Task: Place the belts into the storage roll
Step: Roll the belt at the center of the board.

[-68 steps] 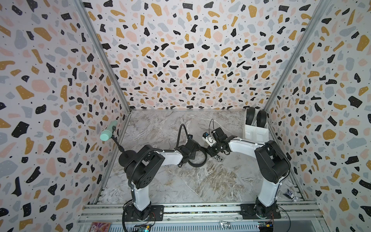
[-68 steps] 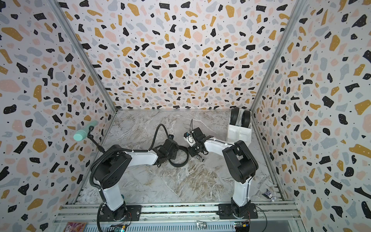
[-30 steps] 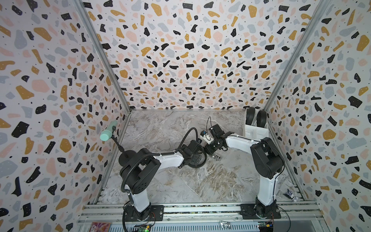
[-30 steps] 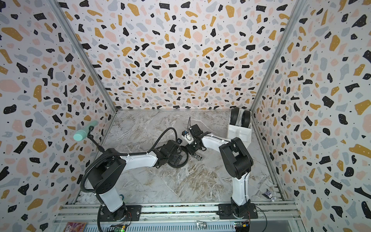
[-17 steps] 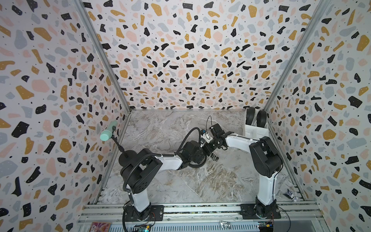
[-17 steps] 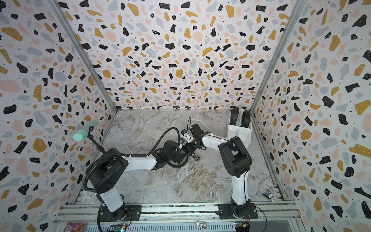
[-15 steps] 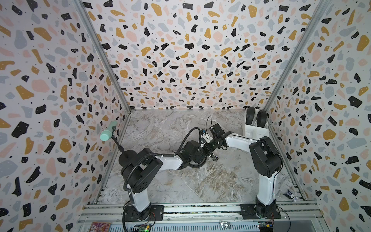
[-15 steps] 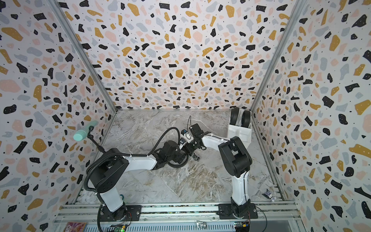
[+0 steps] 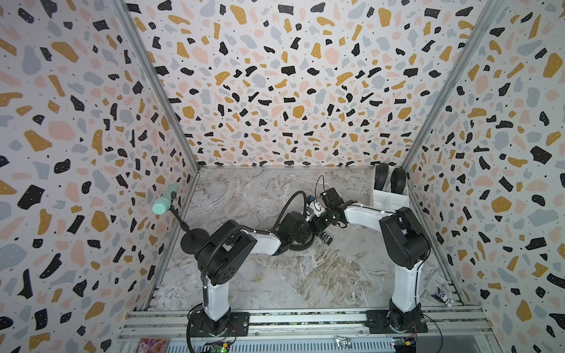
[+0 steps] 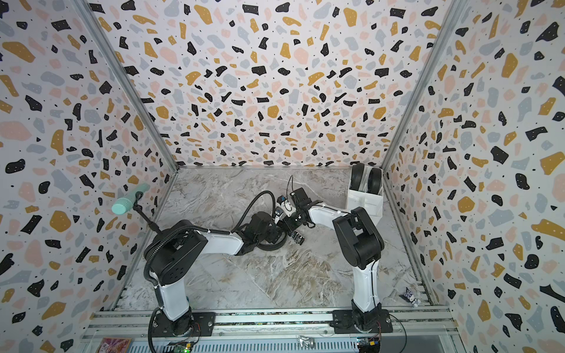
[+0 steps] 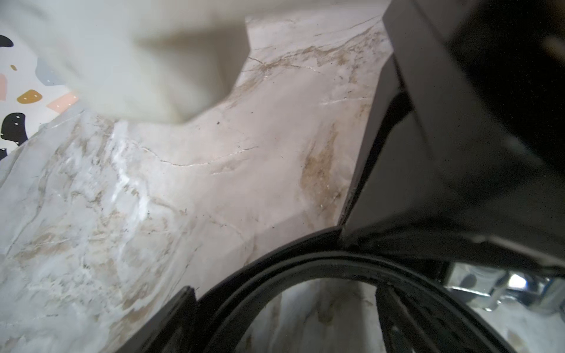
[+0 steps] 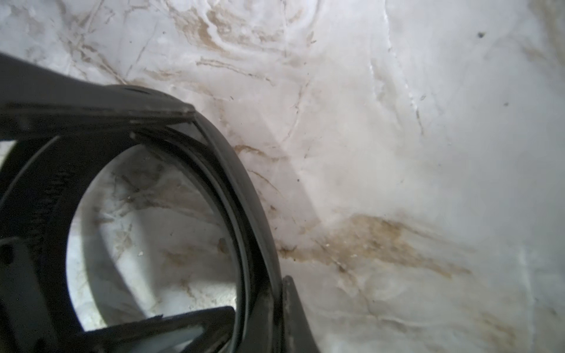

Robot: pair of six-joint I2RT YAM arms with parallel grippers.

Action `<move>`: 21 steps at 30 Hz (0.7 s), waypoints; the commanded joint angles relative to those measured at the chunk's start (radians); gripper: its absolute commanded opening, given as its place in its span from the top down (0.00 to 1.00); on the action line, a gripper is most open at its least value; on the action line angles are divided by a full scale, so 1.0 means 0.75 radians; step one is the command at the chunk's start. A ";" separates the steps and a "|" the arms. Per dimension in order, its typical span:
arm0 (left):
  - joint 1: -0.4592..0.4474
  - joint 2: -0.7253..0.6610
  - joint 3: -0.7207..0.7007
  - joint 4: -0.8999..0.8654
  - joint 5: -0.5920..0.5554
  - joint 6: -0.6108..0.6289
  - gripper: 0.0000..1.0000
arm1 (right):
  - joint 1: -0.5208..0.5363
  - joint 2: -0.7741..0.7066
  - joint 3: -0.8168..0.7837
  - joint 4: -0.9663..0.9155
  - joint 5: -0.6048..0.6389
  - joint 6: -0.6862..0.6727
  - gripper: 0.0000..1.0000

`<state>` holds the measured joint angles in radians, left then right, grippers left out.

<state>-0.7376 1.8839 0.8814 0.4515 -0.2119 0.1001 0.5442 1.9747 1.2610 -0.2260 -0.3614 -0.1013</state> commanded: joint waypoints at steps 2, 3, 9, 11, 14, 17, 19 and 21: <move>0.046 0.047 0.033 0.050 -0.018 -0.126 0.14 | 0.034 0.015 -0.108 -0.110 -0.009 0.001 1.00; 0.048 0.049 0.038 0.052 -0.017 -0.134 0.14 | 0.042 0.013 -0.118 -0.107 -0.009 0.004 1.00; 0.057 0.104 0.078 0.039 -0.114 -0.208 0.19 | 0.093 -0.029 -0.202 -0.090 -0.006 0.041 1.00; 0.058 0.119 0.086 0.031 -0.147 -0.225 0.20 | 0.108 -0.053 -0.233 -0.085 -0.001 0.060 1.00; 0.061 0.136 0.094 0.020 -0.207 -0.251 0.23 | 0.127 -0.094 -0.270 -0.086 0.005 0.083 1.00; 0.061 0.148 0.097 0.018 -0.247 -0.273 0.25 | 0.146 -0.129 -0.307 -0.091 0.012 0.100 1.00; 0.061 0.159 0.103 0.008 -0.287 -0.292 0.26 | 0.154 -0.146 -0.328 -0.100 0.017 0.108 1.00; 0.065 0.167 0.101 0.009 -0.321 -0.315 0.27 | 0.161 -0.166 -0.349 -0.106 0.018 0.116 1.00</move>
<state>-0.7364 1.9327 0.9298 0.4568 -0.3019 -0.0177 0.5816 1.8835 1.0863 -0.0196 -0.2173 -0.0021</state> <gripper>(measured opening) 0.737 0.072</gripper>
